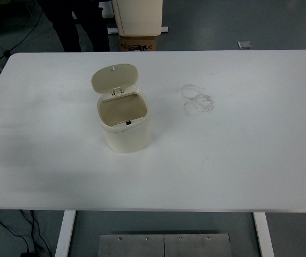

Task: Close trash bin

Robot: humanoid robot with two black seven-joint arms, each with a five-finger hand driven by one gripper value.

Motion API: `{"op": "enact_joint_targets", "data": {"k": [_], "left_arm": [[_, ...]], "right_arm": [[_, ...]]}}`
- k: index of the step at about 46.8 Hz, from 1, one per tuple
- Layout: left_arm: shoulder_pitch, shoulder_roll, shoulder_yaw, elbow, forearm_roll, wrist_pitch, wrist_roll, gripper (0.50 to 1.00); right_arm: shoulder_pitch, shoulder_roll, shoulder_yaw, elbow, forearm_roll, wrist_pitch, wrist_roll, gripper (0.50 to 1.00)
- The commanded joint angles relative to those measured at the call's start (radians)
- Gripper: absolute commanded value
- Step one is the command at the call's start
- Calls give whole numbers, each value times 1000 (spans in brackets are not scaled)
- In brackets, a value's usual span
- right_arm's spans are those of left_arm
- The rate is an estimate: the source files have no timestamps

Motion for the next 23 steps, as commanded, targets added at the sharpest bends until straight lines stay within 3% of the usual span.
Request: {"op": "enact_joint_targets", "data": {"k": [1,23], "left_arm": [[0,0,1,0,0,1,-1,1000],[-5,6,0,0,5,0,-1,1000]], "right_arm": [[0,0,0,0,0,0,0,991],[0,0,0,0,0,0,0,991]]}}
